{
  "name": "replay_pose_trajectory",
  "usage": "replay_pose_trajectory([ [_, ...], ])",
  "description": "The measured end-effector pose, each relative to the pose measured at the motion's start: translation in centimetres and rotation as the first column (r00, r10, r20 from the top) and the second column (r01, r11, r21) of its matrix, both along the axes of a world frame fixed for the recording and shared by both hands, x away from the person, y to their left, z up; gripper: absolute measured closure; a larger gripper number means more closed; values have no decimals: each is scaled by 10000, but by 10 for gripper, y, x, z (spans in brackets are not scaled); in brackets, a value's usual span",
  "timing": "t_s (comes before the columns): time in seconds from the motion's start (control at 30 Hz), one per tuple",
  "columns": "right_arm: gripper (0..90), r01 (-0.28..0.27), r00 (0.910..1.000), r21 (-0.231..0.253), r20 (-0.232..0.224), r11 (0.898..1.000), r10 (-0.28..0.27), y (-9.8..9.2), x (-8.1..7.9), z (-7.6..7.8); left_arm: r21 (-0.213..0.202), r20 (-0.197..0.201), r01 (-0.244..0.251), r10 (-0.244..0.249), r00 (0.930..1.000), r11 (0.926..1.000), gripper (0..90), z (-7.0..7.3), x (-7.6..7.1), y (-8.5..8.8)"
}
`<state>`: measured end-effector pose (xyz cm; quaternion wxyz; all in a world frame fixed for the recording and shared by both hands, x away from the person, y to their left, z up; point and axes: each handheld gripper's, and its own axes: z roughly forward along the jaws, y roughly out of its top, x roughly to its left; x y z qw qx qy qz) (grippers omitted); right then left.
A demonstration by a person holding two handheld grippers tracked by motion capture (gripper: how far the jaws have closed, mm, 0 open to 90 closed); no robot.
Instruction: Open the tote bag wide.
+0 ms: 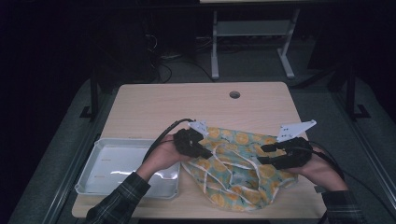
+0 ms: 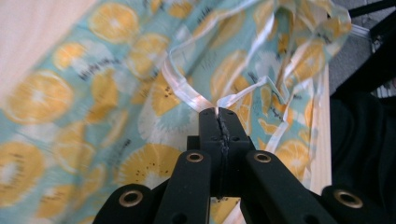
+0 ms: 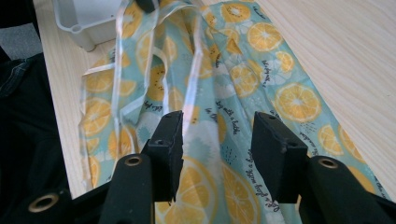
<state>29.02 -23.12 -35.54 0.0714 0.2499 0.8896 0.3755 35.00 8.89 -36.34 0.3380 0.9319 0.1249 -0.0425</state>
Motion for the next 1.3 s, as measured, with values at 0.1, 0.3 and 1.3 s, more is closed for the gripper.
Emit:
replay_pose_trajectory([
  [0.1, 525, -4, 10000, 39, 60, 10000, 4, -1, -1, 2, -208, 67, -156, 158, 9999, 9997, 898, 8, 10, -2],
  [0.3, 525, -19, 9998, 204, 189, 9998, 15, -3, -1, 9, -432, 107, -642, 647, 9978, 9970, 899, 10, 36, -14],
  [1.3, 494, -1203, 9897, -734, -870, 9900, 1138, 29, -16, -34, -4, -820, -2326, 2318, 9693, 9726, 900, -43, 91, -19],
])
